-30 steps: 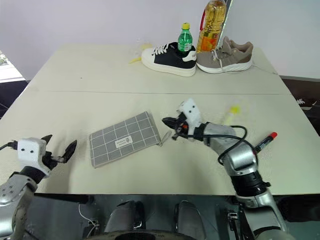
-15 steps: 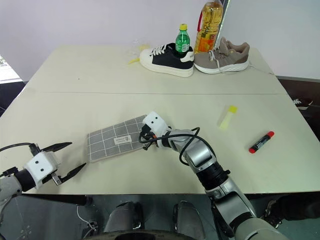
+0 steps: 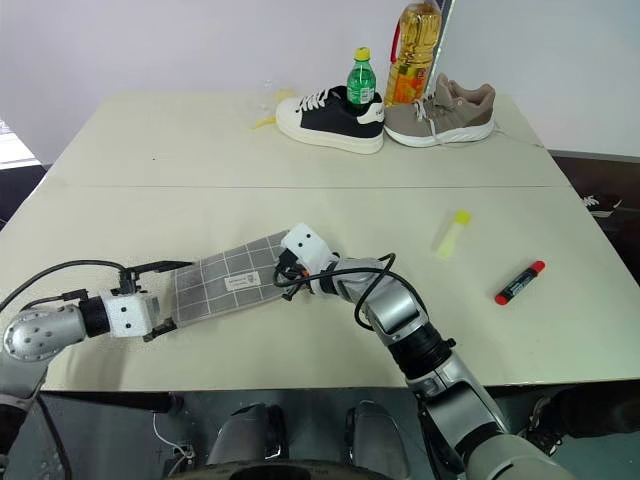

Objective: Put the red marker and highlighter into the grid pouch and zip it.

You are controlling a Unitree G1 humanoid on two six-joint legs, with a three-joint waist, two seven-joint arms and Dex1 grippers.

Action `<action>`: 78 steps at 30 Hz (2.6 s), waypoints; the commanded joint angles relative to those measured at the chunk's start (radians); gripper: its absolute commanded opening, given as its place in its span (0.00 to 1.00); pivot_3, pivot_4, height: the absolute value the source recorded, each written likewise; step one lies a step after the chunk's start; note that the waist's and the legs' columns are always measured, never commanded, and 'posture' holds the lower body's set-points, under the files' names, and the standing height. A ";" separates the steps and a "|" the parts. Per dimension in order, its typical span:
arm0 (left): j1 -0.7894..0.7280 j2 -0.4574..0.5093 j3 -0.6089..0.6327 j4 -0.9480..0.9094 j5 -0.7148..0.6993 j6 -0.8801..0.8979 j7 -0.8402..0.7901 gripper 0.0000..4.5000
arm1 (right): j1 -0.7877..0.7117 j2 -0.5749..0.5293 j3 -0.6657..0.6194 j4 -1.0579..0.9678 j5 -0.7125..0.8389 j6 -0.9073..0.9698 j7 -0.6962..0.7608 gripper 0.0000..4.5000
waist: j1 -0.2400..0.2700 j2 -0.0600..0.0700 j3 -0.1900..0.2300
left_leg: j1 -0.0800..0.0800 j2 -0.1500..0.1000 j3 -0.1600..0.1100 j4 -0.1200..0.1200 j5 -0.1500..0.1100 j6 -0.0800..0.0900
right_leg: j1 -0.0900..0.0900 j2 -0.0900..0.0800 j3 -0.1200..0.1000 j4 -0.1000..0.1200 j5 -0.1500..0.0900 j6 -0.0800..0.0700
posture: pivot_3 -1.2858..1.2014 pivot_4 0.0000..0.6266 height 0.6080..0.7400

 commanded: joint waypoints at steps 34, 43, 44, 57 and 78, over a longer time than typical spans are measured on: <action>0.097 -0.358 -0.073 -0.589 -0.298 0.758 0.338 0.00 | -0.069 -0.271 -0.288 -0.062 0.068 -0.075 0.164 0.73 | 0.005 -0.001 0.000 | 0.000 0.000 -0.001 0.000 0.000 0.000 | 0.004 0.004 0.000 0.000 0.000 0.001 | 0.52 0.24 0.74; 0.086 -0.371 -0.080 -0.562 -0.272 0.776 0.335 0.00 | -0.016 -0.346 -0.360 -0.153 0.188 -0.043 0.267 0.73 | 0.009 -0.001 0.000 | -0.001 -0.001 -0.001 0.000 0.000 0.000 | 0.003 0.000 0.000 -0.001 0.000 0.001 | 0.52 0.24 0.74; 0.085 -0.373 -0.081 -0.562 -0.271 0.776 0.334 0.00 | -0.009 -0.352 -0.349 -0.156 0.183 -0.047 0.269 0.73 | 0.009 -0.001 0.000 | -0.001 -0.001 -0.001 0.000 0.000 0.000 | 0.003 0.000 0.000 -0.001 0.000 0.000 | 0.52 0.24 0.74; 0.084 -0.390 -0.087 -0.583 -0.261 0.789 0.329 0.00 | -0.076 -0.179 -0.289 0.005 0.094 -0.048 0.082 0.43 | 0.006 0.000 0.001 | -0.001 -0.001 0.000 0.000 0.000 0.000 | 0.004 0.001 0.000 0.000 0.000 0.001 | 0.52 0.24 0.74; -0.057 -0.514 -0.273 -0.530 -0.142 0.889 0.367 0.00 | -0.113 -0.298 -0.002 -0.278 -0.064 0.079 0.160 0.01 | 0.008 0.000 0.001 | -0.001 -0.001 -0.001 0.001 0.000 0.000 | 0.004 0.001 0.000 -0.001 0.000 0.001 | 0.52 0.24 0.74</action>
